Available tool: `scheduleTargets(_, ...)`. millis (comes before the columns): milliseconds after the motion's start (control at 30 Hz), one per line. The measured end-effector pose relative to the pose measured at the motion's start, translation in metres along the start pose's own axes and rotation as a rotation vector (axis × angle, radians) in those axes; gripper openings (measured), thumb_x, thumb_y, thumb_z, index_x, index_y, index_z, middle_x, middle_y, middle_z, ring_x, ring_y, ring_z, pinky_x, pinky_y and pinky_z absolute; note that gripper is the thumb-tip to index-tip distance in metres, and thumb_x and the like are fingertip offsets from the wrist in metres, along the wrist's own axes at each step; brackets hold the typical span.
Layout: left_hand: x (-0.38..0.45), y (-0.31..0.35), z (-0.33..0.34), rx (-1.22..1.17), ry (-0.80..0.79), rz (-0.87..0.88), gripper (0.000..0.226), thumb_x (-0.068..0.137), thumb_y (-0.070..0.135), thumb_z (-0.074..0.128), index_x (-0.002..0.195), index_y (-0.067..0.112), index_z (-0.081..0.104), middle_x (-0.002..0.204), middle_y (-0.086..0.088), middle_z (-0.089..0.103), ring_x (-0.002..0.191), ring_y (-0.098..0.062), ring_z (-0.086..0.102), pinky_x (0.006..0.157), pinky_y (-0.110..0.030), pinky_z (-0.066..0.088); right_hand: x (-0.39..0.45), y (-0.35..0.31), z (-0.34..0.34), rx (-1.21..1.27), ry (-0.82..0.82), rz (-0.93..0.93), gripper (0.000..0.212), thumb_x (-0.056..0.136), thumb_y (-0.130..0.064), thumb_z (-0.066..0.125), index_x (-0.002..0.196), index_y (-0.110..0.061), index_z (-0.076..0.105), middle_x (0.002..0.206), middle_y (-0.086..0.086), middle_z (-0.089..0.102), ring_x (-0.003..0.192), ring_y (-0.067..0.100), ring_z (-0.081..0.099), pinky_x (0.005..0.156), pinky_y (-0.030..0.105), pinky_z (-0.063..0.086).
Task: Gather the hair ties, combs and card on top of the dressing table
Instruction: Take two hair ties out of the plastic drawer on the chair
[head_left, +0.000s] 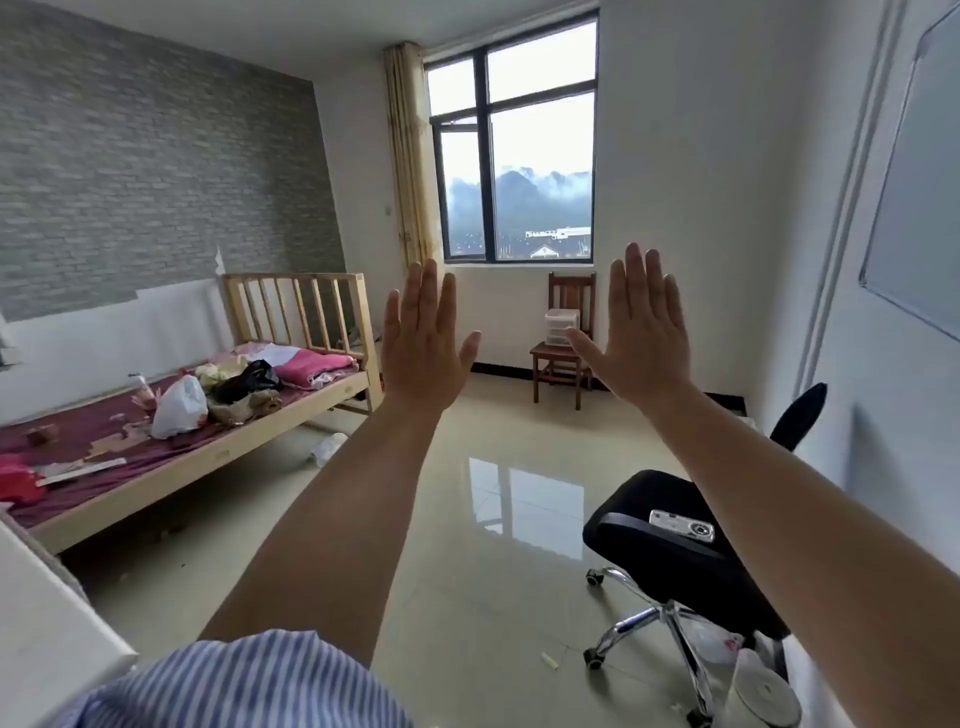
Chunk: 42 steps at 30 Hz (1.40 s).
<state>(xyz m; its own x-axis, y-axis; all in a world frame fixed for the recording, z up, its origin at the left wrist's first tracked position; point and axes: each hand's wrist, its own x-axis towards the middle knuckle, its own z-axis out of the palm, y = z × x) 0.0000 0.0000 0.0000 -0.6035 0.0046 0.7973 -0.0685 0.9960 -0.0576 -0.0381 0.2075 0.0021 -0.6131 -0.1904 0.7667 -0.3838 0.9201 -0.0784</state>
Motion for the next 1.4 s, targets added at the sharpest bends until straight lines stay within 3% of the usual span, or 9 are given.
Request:
scheduleTargets(267,0.021,-0.001,0.127,-0.013,-0.281,0.017,0.055,0.094,0.031,0.044,0.139,0.002,0.030,0.152,-0.018,0.027,0.144,-0.030,0.016,0.117,-0.045,0.020,0.042,-0.002,0.134,0.033,-0.203,-0.088,0.075,0.089,-0.042,0.051,0.143,0.001,0.020,0.156,0.018,0.014,0.146,0.031,0.005,0.121,0.042,0.007)
scheduleTargets(367,0.034,-0.017,0.202,0.009,-0.430,0.029,0.057,0.094,0.032,0.045,0.141,0.004,0.028,0.154,-0.017,0.024,0.143,-0.030,0.017,0.116,-0.044,0.022,0.058,-0.004,0.215,0.044,-0.351,-0.047,0.075,0.087,-0.042,0.055,0.141,0.001,0.024,0.154,0.019,0.021,0.145,0.030,0.011,0.121,0.041,0.010)
scheduleTargets(567,0.055,-0.063,0.370,-0.036,-0.794,0.030,0.061,0.095,0.035,0.042,0.143,0.004,0.021,0.156,-0.016,0.018,0.145,-0.027,0.013,0.118,-0.039,0.018,0.087,-0.002,0.384,-0.003,-0.719,0.082,0.078,0.089,-0.047,0.051,0.143,0.000,0.019,0.156,0.018,0.016,0.145,0.030,0.008,0.121,0.039,0.010)
scheduleTargets(700,0.073,-0.085,0.472,-0.043,-0.954,0.077,0.061,0.096,0.036,0.039,0.144,0.003,0.019,0.156,-0.015,0.018,0.145,-0.027,0.012,0.118,-0.039,0.017,0.104,0.009,0.482,0.021,-0.873,0.148,0.077,0.088,-0.045,0.052,0.142,0.000,0.021,0.154,0.017,0.022,0.145,0.029,0.012,0.120,0.038,0.014)
scheduleTargets(867,0.120,-0.090,0.616,-0.085,-1.073,0.121,0.058,0.097,0.034,0.039,0.142,0.003,0.021,0.155,-0.014,0.018,0.145,-0.027,0.009,0.119,-0.037,0.013,0.144,0.051,0.610,0.048,-0.969,0.218,0.076,0.086,-0.045,0.055,0.140,-0.001,0.025,0.152,0.013,0.027,0.144,0.027,0.014,0.120,0.038,0.014)
scheduleTargets(1200,0.278,-0.081,0.908,-0.106,-1.224,0.140,0.060,0.097,0.036,0.039,0.143,0.004,0.019,0.156,-0.014,0.016,0.146,-0.025,0.008,0.120,-0.037,0.012,0.302,0.178,0.865,0.044,-1.129,0.380,0.079,0.085,-0.050,0.055,0.139,-0.001,0.026,0.151,0.014,0.029,0.143,0.027,0.018,0.119,0.037,0.018)
scheduleTargets(1400,0.372,-0.103,1.069,-0.104,-1.266,0.071,0.060,0.097,0.038,0.039,0.143,0.003,0.020,0.155,-0.014,0.019,0.145,-0.026,0.010,0.119,-0.037,0.014,0.412,0.231,1.016,-0.003,-1.206,0.348,0.079,0.085,-0.050,0.054,0.140,0.000,0.025,0.152,0.015,0.027,0.144,0.028,0.015,0.120,0.038,0.015)
